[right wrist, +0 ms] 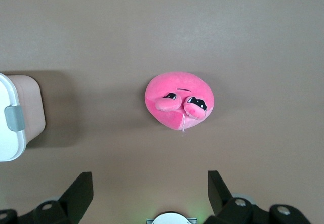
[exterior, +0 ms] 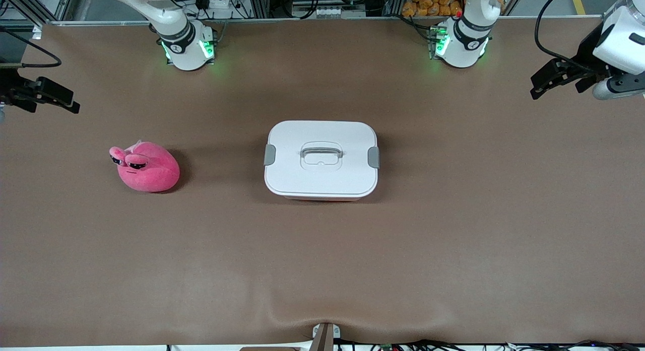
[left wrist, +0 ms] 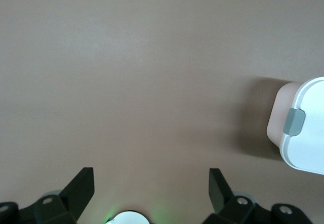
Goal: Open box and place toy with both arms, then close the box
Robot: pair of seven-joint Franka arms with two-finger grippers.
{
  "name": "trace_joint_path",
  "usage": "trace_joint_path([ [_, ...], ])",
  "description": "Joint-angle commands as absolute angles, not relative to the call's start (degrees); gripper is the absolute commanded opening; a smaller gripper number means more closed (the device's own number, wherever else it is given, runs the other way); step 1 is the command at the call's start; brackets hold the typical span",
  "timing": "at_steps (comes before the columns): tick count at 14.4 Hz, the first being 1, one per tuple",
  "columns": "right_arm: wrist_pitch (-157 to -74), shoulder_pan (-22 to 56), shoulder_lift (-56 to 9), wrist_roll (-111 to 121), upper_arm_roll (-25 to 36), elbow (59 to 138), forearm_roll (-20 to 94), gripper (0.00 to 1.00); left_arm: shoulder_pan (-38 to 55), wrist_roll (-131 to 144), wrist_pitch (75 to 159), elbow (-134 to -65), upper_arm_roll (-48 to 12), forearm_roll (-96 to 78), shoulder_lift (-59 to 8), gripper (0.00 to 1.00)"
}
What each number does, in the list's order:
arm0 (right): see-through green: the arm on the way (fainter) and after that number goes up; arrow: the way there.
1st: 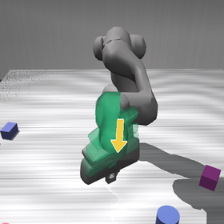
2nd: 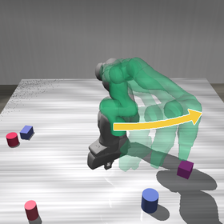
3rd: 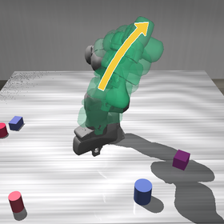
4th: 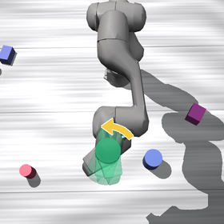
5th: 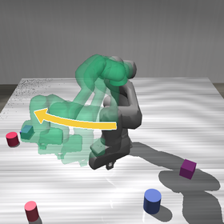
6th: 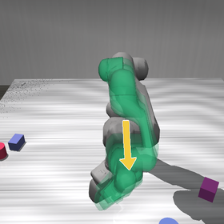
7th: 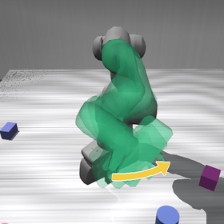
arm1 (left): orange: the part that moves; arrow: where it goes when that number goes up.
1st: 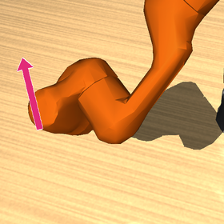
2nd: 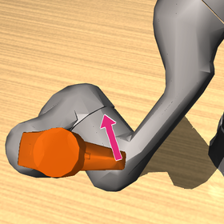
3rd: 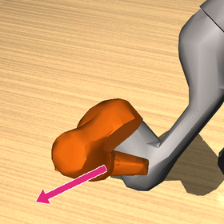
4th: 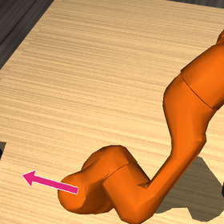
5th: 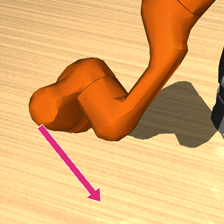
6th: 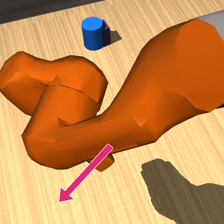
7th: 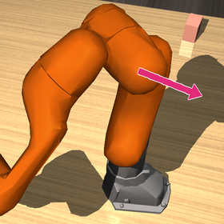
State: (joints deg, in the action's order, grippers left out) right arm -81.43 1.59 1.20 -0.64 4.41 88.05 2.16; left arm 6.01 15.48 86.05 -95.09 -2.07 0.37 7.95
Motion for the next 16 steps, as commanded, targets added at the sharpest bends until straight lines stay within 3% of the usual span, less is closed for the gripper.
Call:
trace_joint_path([
  [1,-80.4,1.8,0.8,-0.7,4.6,86.7,1.5,1.0,6.0,14.2,85.4,-93.6,-2.1,1.1,7.3,1.0],
  [16,-79.7,2.2,0.9,-1.1,4.5,86.8,1.9,1.0,6.2,14.2,82.7,-90.4,-2.1,1.2,4.5,1.0],
])
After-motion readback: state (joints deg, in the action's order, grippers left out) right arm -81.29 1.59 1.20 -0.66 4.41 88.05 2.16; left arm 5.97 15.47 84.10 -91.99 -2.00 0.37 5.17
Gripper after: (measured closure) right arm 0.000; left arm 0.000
